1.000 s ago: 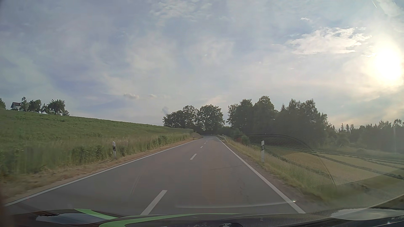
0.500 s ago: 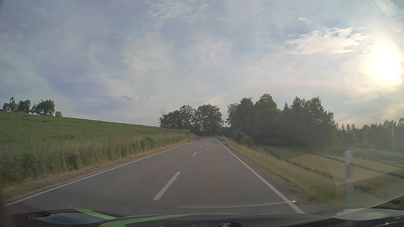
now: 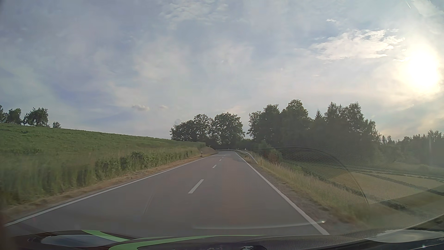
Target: Follow the waypoints while adhering to traffic rules and regulations
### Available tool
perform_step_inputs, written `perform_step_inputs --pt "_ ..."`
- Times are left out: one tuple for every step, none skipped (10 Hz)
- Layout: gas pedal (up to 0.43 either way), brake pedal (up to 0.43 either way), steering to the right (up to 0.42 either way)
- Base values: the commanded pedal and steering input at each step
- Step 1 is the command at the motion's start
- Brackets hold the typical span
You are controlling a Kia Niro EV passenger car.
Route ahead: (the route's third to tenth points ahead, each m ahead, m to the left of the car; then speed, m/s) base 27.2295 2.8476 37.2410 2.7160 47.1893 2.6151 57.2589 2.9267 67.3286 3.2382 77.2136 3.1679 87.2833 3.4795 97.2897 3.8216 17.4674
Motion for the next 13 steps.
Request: perform_step_inputs --pt "0.339 0.000 0.000" --pt "0.339 0.000 0.000" --pt "0.339 0.000 -0.001" --pt "0.287 0.000 -0.002" --pt "0.287 0.000 -0.003" --pt "0.287 0.000 -0.003" --pt "0.287 0.000 -0.003" --pt "0.287 0.000 -0.003" --pt "0.287 0.000 -0.003" --pt "0.287 0.000 -0.003" --pt "0.287 0.000 -0.003" --pt "0.287 0.000 -0.003" --pt "0.287 0.000 -0.003"
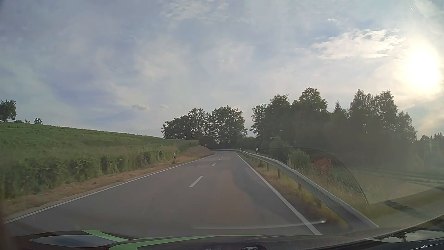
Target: Follow the waypoints while adhering to traffic rules and regulations
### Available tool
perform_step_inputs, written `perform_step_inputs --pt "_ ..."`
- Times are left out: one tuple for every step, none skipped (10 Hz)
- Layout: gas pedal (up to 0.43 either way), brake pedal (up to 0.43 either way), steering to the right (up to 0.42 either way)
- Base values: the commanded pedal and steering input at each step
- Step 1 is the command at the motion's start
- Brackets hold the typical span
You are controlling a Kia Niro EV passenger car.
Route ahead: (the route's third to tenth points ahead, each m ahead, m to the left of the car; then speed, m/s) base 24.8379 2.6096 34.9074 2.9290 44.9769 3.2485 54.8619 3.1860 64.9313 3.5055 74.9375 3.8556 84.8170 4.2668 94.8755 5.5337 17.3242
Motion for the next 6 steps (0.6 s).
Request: perform_step_inputs --pt "0.287 0.000 -0.003" --pt "0.287 0.000 -0.003" --pt "0.287 0.000 -0.004" --pt "0.248 0.000 -0.006" --pt "0.240 0.000 -0.006" --pt "0.240 0.000 -0.006"
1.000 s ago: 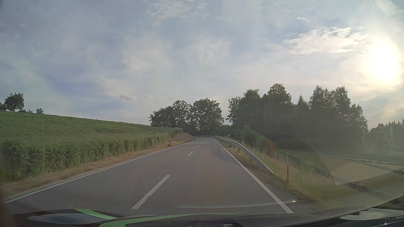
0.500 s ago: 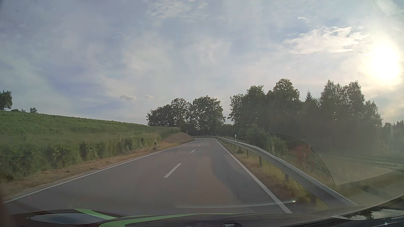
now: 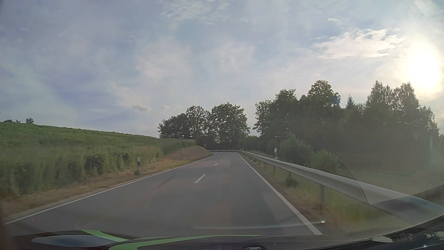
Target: Follow the waypoints while adhering to traffic rules and regulations
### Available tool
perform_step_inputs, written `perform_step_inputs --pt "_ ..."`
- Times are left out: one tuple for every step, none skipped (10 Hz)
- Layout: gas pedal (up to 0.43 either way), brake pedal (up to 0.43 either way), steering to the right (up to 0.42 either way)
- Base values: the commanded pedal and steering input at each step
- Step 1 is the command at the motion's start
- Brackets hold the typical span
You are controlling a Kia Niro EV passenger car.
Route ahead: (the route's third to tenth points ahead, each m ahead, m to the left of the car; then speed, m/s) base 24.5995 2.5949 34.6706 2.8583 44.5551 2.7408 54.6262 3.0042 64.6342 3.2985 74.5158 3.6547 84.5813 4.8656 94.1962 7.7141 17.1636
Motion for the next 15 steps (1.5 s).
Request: perform_step_inputs --pt "0.240 0.000 -0.006" --pt "0.240 0.000 -0.005" --pt "0.197 0.000 -0.002" --pt "0.189 0.000 -0.002" --pt "0.189 0.000 -0.002" --pt "0.130 0.000 -0.002" --pt "0.110 0.000 0.000" --pt "0.110 0.000 0.001" --pt "0.110 0.000 0.003" --pt "0.110 0.000 0.003" --pt "0.110 0.000 0.003" --pt "0.059 0.000 0.003" --pt "0.000 0.000 0.002" --pt "0.000 0.000 0.001" --pt "0.000 0.000 -0.002"
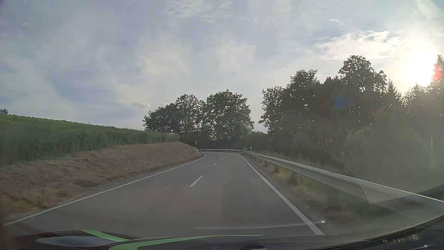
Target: Follow the waypoints while adhering to traffic rules and regulations
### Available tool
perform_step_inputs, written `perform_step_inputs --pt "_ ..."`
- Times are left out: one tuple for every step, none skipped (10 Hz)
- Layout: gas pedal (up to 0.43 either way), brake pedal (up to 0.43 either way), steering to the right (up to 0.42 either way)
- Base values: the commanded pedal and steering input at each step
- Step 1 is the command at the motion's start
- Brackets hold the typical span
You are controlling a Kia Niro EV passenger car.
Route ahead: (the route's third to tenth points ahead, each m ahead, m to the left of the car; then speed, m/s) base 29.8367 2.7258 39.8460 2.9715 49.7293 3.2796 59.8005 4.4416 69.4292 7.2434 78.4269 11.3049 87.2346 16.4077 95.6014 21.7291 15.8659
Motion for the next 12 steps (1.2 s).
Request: perform_step_inputs --pt "0.000 0.000 -0.003" --pt "0.000 0.000 -0.003" --pt "0.000 0.000 -0.003" --pt "0.000 0.000 0.000" --pt "0.000 0.000 0.003" --pt "0.000 0.000 0.003" --pt "0.000 0.000 0.003" --pt "0.000 0.000 0.003" --pt "0.000 0.000 0.003" --pt "0.000 0.000 0.004" --pt "0.000 0.000 0.005" --pt "0.000 0.000 0.004"
